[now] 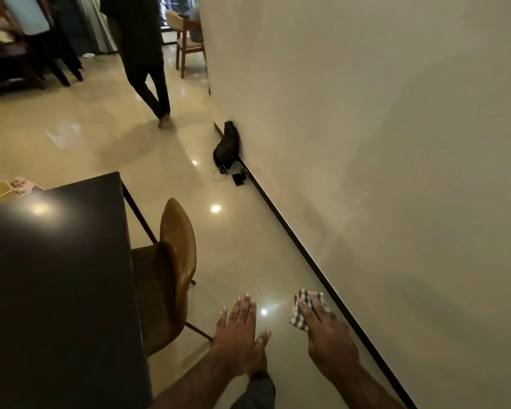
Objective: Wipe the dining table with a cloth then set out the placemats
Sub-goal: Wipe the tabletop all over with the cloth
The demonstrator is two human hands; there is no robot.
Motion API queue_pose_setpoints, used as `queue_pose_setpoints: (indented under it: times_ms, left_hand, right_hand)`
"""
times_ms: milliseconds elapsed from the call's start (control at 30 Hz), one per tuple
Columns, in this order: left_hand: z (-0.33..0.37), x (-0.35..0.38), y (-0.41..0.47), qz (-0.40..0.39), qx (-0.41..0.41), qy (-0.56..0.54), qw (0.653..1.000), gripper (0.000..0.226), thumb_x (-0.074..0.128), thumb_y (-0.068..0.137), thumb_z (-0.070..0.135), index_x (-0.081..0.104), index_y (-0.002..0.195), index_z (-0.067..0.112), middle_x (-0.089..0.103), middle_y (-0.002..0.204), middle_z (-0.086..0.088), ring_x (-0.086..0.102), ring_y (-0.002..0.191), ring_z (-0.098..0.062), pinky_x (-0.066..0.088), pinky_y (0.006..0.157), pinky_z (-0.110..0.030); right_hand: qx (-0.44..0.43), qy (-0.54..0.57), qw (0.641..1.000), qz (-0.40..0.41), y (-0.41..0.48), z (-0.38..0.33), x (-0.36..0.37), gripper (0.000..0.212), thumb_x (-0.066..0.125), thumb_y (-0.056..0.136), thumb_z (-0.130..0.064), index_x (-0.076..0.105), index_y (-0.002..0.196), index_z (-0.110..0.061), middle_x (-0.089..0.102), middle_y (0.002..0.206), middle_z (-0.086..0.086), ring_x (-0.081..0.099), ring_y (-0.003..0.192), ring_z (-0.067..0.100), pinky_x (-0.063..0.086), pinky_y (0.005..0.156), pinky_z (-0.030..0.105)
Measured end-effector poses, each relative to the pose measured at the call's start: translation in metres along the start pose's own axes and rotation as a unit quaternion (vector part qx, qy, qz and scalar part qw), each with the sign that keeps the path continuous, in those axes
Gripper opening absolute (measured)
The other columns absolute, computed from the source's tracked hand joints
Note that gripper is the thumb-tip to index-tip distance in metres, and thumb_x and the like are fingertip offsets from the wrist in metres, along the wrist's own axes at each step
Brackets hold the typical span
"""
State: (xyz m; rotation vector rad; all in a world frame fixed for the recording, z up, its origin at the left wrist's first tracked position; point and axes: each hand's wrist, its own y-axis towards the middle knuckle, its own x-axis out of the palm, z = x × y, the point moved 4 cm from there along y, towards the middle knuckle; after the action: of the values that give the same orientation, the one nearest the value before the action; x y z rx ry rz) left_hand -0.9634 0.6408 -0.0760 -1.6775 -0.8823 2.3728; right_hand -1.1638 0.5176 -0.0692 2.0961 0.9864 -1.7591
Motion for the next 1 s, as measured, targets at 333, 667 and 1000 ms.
queue_pose_setpoints:
  times_ms: [333,667,1000]
  left_hand:
    - [-0.054,-0.097,0.146,0.005,-0.037,-0.048,0.998,0.094,0.003,0.106,0.076,-0.012,0.176,0.015,-0.026,0.182,-0.004,-0.027,0.167,-0.02,-0.015,0.133,-0.048]
    - [-0.136,-0.2,0.267,0.062,-0.075,-0.099,0.99,0.099,-0.005,0.101,0.08,-0.012,0.176,0.016,-0.039,0.168,0.003,-0.024,0.17,-0.025,-0.016,0.131,-0.045]
    - [-0.231,-0.266,0.372,0.038,-0.188,-0.129,0.973,0.095,0.029,0.11,0.066,-0.013,0.175,0.011,-0.034,0.178,-0.008,-0.022,0.17,-0.031,-0.01,0.136,-0.053]
  right_hand:
    - [-0.074,-0.02,0.997,-0.022,0.217,-0.032,-0.036,0.072,0.063,0.094,-0.02,0.053,0.164,-0.03,0.054,0.168,0.007,0.06,0.146,0.034,0.058,0.11,0.051]
    - [-0.146,-0.066,0.984,-0.081,0.417,-0.098,-0.076,0.082,0.083,0.075,-0.012,0.064,0.154,-0.027,0.064,0.158,0.008,0.072,0.132,0.033,0.066,0.092,0.048]
    - [-0.22,-0.093,0.965,-0.105,0.618,-0.156,-0.091,0.085,0.083,0.076,-0.009,0.062,0.155,-0.032,0.06,0.163,0.006,0.071,0.134,0.035,0.065,0.091,0.05]
